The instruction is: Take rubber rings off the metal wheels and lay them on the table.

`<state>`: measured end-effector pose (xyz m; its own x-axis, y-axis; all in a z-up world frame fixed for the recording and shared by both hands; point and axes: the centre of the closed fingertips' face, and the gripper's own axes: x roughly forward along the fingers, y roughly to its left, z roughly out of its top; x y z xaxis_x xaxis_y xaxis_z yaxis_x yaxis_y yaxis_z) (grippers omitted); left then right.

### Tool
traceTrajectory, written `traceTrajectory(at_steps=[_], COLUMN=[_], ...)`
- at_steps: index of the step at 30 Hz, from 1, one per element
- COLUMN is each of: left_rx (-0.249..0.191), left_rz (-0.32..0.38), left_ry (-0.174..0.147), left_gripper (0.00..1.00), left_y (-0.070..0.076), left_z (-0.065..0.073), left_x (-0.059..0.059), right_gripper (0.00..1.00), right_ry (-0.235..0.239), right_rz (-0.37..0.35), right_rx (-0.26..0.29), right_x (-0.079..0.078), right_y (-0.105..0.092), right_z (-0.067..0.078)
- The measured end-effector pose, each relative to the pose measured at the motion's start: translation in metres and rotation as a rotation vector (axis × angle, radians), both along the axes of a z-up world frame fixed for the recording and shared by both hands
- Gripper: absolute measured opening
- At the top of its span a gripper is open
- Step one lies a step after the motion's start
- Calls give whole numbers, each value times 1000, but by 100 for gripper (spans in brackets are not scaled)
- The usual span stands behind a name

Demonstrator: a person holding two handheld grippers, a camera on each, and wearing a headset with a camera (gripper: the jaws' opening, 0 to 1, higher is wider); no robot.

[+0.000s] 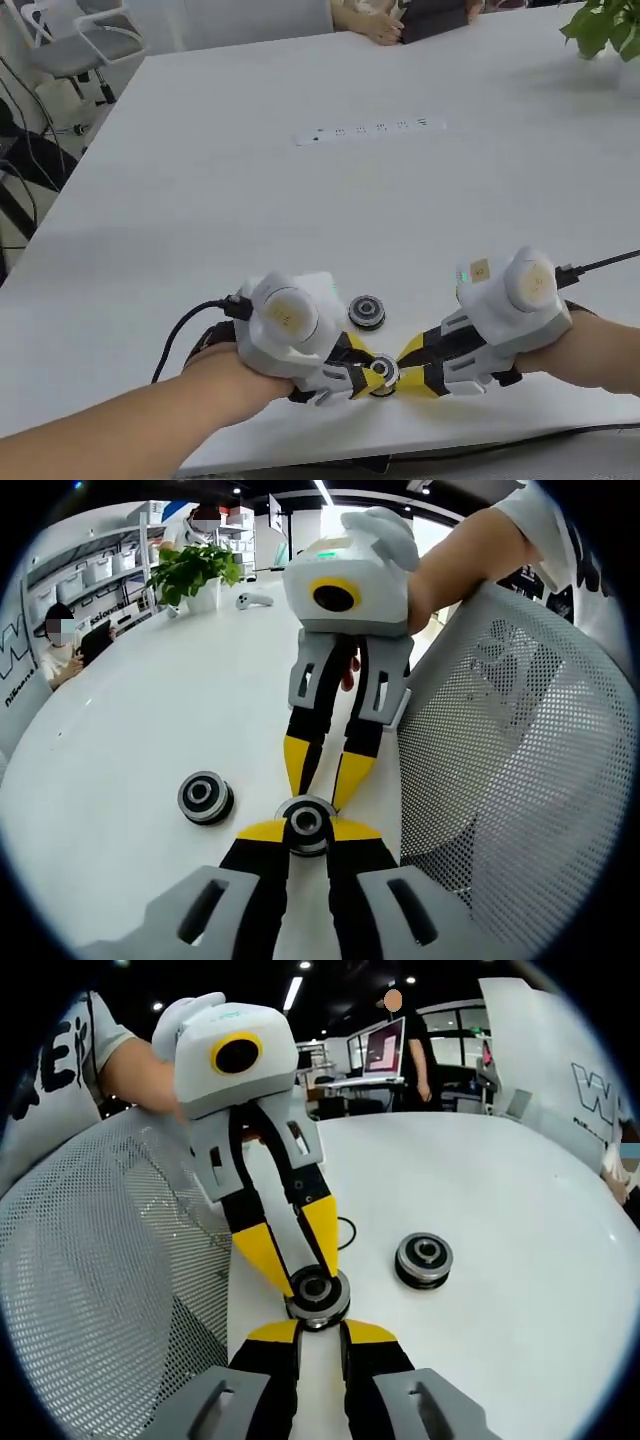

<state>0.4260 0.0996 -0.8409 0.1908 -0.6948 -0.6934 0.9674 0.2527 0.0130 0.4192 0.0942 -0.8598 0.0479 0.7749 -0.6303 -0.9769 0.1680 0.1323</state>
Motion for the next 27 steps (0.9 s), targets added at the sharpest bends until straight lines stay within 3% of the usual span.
traceTrajectory(at_steps=[10, 17, 22, 27], left_rx=[-4, -9, -10, -12], left_rz=[13, 21, 27, 28], left_ry=[-20, -24, -26, -27], left_gripper=[7, 7, 7, 7], left_y=[-1, -1, -1, -1], left_z=[1, 1, 1, 1], left_x=[2, 2, 1, 2], right_gripper=[11, 4, 2, 0], right_ry=[1, 14, 43, 111], right_rz=[-11, -22, -44, -100], right_rx=[-12, -29, -21, 2], right_x=[1, 0, 1, 2], right_y=[0, -3, -3, -4], right_z=[0, -2, -2, -2])
